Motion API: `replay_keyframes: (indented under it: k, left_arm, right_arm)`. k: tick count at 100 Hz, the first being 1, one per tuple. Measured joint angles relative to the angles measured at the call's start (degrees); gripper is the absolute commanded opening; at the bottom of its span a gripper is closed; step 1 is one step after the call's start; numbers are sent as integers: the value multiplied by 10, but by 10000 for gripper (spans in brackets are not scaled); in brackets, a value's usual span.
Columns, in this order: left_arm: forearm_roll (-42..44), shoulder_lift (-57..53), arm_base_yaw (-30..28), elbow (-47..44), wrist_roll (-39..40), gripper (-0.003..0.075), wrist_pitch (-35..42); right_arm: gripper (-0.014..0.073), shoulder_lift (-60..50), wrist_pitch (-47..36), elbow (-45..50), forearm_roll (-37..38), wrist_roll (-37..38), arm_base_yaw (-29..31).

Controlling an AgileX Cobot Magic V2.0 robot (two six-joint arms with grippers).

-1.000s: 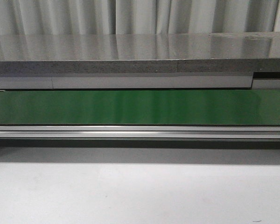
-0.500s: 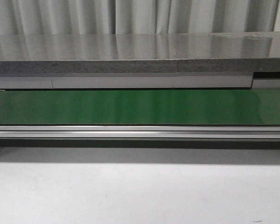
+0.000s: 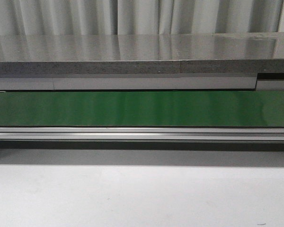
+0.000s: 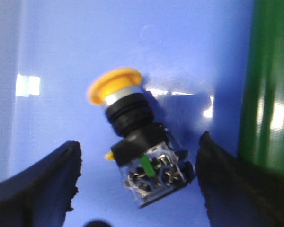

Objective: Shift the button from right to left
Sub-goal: 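Grasp the switch with the left gripper and carry it to the blue tray, then release the switch into the blue tray and raise the left gripper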

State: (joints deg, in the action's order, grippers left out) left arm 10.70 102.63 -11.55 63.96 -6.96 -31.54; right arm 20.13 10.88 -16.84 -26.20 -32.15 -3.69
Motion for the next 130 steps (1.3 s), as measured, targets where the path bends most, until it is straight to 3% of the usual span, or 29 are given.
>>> replay_keyframes:
  k: [45, 70, 90, 118, 130]
  left_arm:
    - [-4, -36, -1, 0, -1, 551, 10]
    - [-34, -169, 0, 0, 2, 539, 24]
    - [-52, -288, 38, -14, 2, 505, 31]
    - [-66, -454, 120, -108, 2, 497, 66]
    - [-77, -520, 140, -166, 2, 428, 68]
  right_arm:
    - [-68, 0, 0, 0, 0, 0, 0]
    - [-68, 0, 0, 0, 0, 0, 0]
    - [-68, 0, 0, 0, 0, 0, 0]
    - [-68, 0, 0, 0, 0, 0, 0]
    - [-68, 0, 0, 0, 0, 0, 0]
